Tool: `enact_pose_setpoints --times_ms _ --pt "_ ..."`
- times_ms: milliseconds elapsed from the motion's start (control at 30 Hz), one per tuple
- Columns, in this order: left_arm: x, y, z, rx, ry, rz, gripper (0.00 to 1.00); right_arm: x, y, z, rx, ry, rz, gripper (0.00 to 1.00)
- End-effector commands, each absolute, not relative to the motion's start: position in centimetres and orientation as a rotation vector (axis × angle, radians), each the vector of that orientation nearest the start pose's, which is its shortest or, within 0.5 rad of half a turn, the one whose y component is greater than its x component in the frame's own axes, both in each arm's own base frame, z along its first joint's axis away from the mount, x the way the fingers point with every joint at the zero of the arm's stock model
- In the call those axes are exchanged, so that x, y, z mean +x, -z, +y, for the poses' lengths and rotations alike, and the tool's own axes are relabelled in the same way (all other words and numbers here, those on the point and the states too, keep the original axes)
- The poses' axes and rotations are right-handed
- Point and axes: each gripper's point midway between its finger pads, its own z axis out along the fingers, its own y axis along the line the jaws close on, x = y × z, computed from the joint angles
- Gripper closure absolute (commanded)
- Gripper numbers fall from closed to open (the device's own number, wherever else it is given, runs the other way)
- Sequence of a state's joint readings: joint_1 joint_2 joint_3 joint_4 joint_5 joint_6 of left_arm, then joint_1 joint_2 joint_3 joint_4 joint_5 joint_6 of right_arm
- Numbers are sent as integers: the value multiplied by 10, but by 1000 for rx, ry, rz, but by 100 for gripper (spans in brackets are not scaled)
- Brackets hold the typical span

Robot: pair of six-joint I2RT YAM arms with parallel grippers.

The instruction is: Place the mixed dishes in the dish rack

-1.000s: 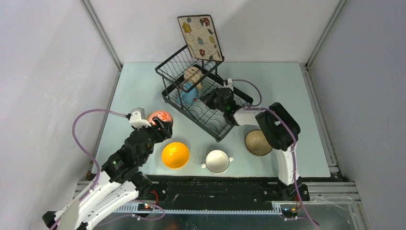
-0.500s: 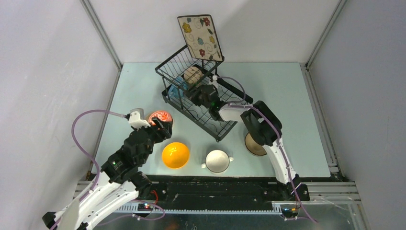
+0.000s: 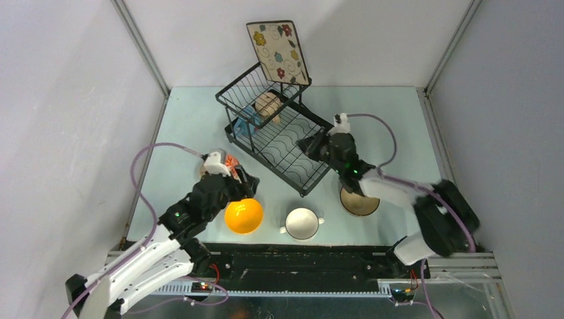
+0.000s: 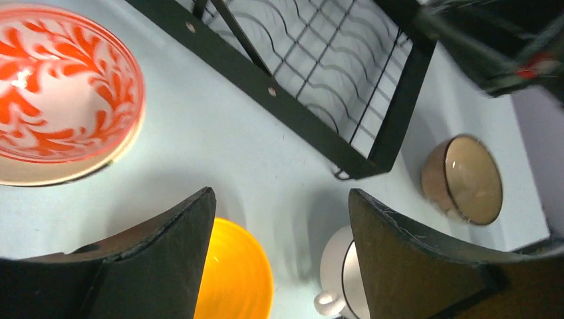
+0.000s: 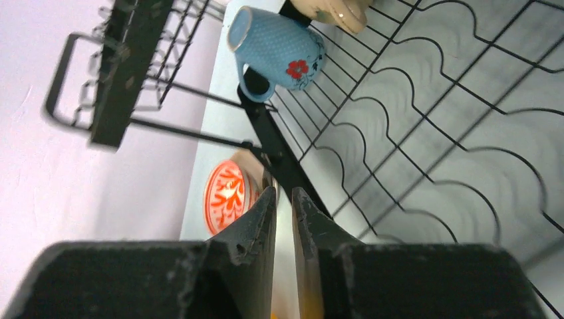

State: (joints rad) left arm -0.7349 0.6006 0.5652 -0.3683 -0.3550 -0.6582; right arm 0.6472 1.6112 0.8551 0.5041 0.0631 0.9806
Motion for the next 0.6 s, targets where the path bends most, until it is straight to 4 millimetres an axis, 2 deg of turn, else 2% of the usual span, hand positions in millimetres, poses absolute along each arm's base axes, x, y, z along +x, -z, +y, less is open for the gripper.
enact_pose_setpoints --times_ms 0,33,67,100,133,167,267,467,567 --pt "209 -172 -189 -31 708 2047 21 326 -175 271 236 -925 1955 82" --pt "206 -170 -195 5 729 2049 21 314 -163 264 202 -879 2005 81" --pt "203 -165 -203 45 737 2068 21 305 -174 257 188 -878 1985 81" --pt "201 -164 -210 94 762 2065 21 294 -164 251 153 -837 2031 80" --pt "200 -156 -215 125 756 2091 21 284 -171 244 138 -838 2021 80" --pt "199 -154 -220 167 762 2094 22 274 -162 240 109 -807 2062 78" --pt "193 -138 -237 297 754 2154 25 243 -153 226 62 -794 2116 77" --pt "179 -123 -266 523 741 2185 29 217 -149 206 8 -768 2143 74" --pt "177 -112 -279 595 739 2204 32 209 -154 205 -34 -790 2132 68"
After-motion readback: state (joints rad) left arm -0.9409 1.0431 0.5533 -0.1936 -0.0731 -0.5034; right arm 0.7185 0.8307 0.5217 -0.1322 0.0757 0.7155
